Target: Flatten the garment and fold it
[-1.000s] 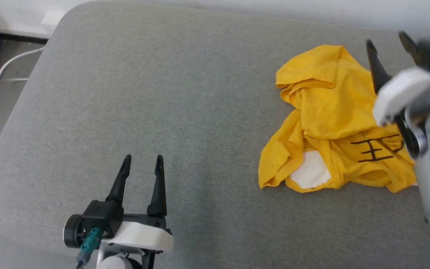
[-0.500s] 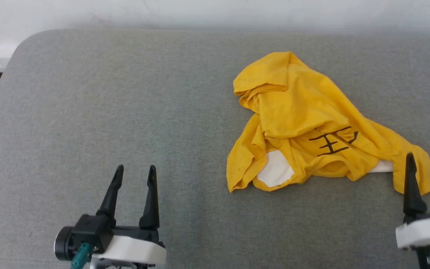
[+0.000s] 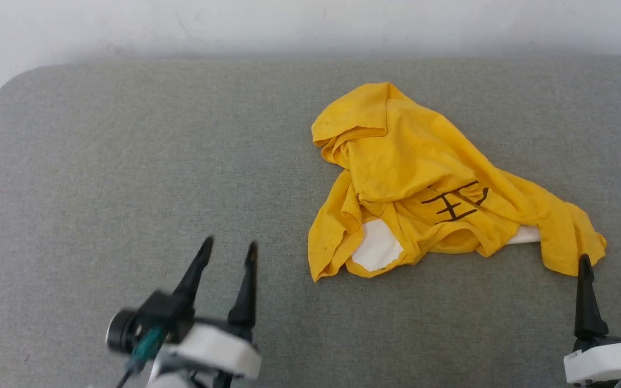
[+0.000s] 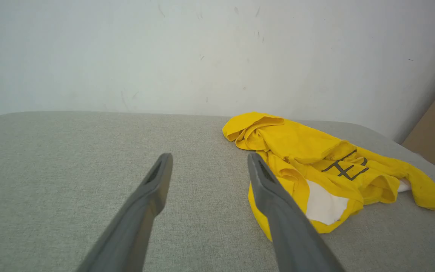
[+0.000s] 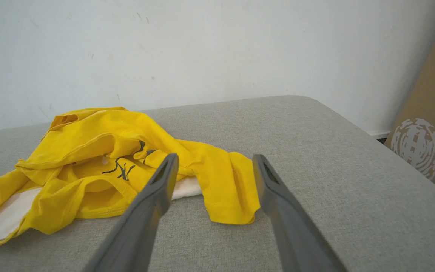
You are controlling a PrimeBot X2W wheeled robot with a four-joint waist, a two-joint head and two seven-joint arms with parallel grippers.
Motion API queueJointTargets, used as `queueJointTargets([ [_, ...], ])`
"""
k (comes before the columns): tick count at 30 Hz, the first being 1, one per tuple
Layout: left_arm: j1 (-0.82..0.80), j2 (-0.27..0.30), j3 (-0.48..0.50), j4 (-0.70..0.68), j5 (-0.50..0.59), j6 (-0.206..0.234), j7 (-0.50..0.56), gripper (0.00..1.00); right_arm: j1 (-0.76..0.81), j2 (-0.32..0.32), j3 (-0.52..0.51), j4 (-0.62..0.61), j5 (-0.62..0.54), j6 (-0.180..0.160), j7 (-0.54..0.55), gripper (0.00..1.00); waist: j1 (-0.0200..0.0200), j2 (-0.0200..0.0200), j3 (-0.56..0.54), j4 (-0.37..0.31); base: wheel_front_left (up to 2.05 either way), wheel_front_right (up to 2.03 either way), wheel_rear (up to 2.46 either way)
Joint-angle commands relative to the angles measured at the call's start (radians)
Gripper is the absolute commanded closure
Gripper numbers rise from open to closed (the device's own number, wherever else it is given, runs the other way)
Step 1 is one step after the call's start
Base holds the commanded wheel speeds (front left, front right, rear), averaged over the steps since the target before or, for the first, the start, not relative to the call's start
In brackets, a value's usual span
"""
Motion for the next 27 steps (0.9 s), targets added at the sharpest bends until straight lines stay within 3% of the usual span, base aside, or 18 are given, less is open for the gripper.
queueJointTargets([
  [1,-0.066,0.006,-0.021,0.004,0.009,-0.02,0.042,0.0,-0.011,0.002,-0.001,0.005,0.002,-0.002,-0.009,0.0,0.0001,0.0,0.008,0.001,0.0,0.0,0.0],
  [8,-0.269,0.022,-0.167,0.055,0.021,-0.075,0.3,0.0,-0.029,0.002,0.012,0.028,0.01,-0.002,-0.014,0.0,0.0001,0.0,0.033,-0.001,0.0,0.0,0.0],
  [16,-0.387,0.015,-0.294,0.191,-0.033,-0.088,0.496,0.0,-0.05,0.002,0.034,0.051,0.019,-0.002,-0.017,0.0,0.0001,0.0,0.06,-0.026,0.0,0.0,0.0],
  [20,-0.416,0.025,-0.329,0.262,-0.028,-0.089,0.53,0.0,-0.055,0.002,0.031,0.056,0.018,-0.002,-0.018,0.0,0.0001,0.0,0.071,-0.036,0.0,0.0,0.0],
  [27,-0.466,0.029,-0.347,0.406,-0.008,-0.087,0.501,0.0,-0.066,0.002,0.032,0.06,0.015,-0.002,-0.019,0.0,0.0001,0.0,0.079,-0.047,0.0,0.0,0.0],
])
